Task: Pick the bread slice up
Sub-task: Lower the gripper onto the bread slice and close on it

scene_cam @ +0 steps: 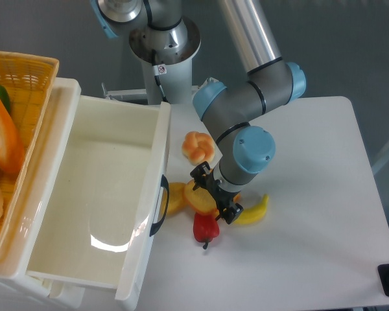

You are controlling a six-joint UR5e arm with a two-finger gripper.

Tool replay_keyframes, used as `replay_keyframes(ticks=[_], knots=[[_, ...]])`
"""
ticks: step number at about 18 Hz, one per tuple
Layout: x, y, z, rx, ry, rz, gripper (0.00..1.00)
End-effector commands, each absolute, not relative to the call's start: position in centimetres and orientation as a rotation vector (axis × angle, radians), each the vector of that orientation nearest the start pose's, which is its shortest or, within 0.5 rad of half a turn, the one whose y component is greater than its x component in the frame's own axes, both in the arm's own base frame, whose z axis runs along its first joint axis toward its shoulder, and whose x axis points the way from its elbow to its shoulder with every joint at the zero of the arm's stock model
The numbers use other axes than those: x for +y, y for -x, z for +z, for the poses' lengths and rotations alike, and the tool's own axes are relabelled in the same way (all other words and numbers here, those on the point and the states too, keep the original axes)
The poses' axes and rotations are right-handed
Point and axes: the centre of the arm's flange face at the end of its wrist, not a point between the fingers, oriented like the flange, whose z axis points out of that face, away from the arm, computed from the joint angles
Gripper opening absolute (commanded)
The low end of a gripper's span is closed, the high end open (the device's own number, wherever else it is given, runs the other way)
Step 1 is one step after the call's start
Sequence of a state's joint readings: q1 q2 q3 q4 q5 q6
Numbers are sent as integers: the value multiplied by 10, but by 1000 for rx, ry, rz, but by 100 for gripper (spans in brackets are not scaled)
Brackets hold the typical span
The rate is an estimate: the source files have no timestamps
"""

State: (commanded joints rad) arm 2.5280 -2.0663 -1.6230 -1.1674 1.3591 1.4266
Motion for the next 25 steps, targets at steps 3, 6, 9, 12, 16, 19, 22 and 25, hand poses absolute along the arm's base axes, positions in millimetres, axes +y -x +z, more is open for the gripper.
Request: replay_keyframes(ticks=[3, 6, 9, 12, 16, 19, 22, 25], knots=[[484, 419, 221, 669, 2906, -320, 84], [485, 420, 222, 662, 2908, -318, 64], [485, 421, 223, 654, 2911, -319, 39], [485, 421, 223, 654, 2912, -318, 14], [486, 423, 225, 633, 2920, -314, 0], [487, 424, 226, 631, 2919, -313, 0], [491, 432, 237, 625, 2914, -293, 0], [493, 440, 253, 615, 2913, -296, 0]])
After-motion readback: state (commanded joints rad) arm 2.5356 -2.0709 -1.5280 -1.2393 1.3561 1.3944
